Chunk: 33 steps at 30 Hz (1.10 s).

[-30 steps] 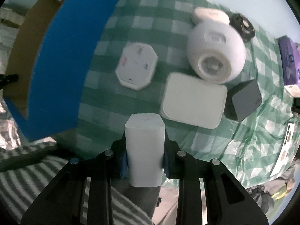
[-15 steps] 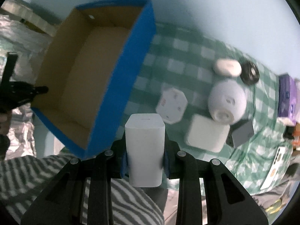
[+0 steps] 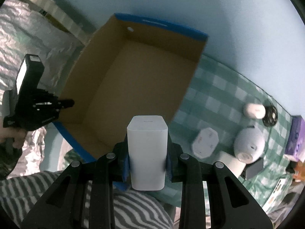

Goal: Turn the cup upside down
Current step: 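Carry the white rectangular charger into the box and release it with the right gripper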

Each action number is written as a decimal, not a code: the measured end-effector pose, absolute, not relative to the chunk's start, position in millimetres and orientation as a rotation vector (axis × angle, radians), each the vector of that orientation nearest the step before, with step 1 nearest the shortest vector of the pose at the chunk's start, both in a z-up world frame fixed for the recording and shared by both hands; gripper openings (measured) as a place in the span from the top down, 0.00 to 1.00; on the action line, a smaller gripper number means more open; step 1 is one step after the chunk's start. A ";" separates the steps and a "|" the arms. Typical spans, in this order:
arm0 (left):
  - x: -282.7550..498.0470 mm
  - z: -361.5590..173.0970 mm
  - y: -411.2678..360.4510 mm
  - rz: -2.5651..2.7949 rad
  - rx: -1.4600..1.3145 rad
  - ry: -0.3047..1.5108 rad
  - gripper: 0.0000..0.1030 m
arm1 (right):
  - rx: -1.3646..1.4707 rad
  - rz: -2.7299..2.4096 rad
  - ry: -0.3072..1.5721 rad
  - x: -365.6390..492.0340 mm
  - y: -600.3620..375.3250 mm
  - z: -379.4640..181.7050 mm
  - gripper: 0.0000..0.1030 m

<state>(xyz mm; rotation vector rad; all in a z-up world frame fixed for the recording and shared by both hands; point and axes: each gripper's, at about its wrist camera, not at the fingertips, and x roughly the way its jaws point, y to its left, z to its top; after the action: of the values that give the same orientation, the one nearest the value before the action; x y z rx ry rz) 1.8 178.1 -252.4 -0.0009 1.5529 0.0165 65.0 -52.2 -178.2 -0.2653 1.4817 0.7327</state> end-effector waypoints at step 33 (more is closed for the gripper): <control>1.6 -251.1 177.6 0.014 -0.005 1.547 0.94 | -0.339 0.686 1.541 59.8 -17.0 -237.2 0.73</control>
<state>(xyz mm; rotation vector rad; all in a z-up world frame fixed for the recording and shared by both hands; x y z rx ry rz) 1.6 177.6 -251.1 -0.0053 1.5468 0.0138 59.8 -17.0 -237.2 -0.3388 1.5414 0.6859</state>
